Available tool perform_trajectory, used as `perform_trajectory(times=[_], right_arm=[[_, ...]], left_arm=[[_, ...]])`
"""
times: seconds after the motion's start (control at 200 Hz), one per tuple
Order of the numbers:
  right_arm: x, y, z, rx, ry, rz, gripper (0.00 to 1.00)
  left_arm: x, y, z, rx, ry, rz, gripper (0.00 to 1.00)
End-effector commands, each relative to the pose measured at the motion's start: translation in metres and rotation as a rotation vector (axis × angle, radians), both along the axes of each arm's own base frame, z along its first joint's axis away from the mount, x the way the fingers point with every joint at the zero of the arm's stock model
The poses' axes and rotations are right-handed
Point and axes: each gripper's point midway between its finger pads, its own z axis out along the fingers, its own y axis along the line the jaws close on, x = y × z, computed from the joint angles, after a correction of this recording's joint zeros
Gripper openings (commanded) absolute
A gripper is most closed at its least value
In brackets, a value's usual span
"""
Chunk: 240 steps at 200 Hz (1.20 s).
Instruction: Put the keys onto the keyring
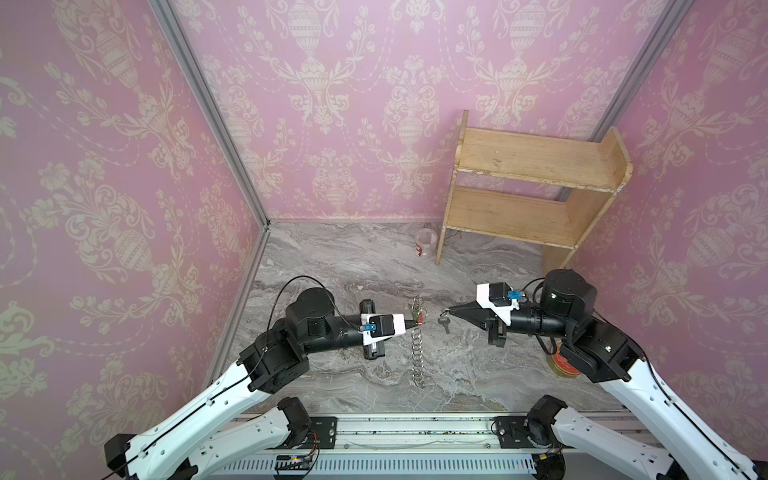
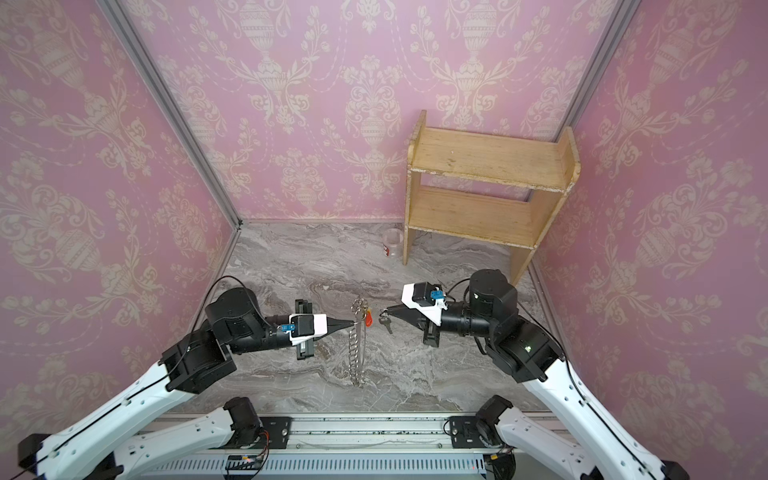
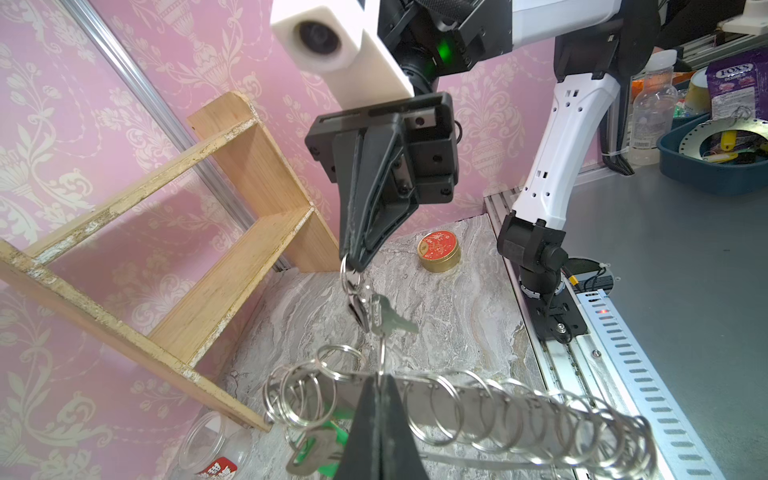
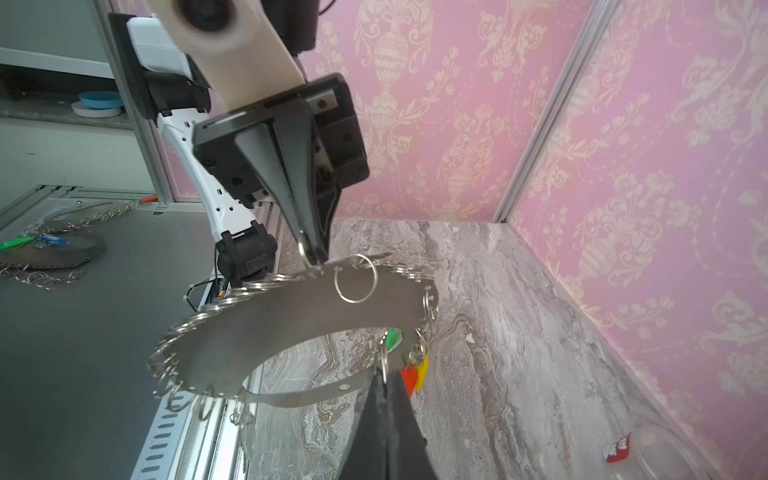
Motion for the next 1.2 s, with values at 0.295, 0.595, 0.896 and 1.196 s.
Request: perform_trajectory(times=[0.295, 0.595, 0.896, 1.196], right_arm=[[0.089, -0.012, -0.175, -0.318, 0.557, -0.488, 0.0], [0.108, -0.041, -0.265, -0.654, 0.594, -0.715, 0.0], [0.075, -0.019, -0.299, -0.734, 0.706, -0.672, 0.0], [0.06, -0.024, -0.28, -0.633, 0.757, -0.639, 0.45]], left_arm=[[0.006, 0.015, -0.024, 0.059, 0.013, 0.086, 0.0], [0.005, 0.022, -0.026, 0.063, 0.018, 0.109, 0.0], [0.002, 0.028, -0.026, 0.065, 0.012, 0.118, 0.0], [-0.001, 0.032, -0.027, 0.061, 0.009, 0.119, 0.0]])
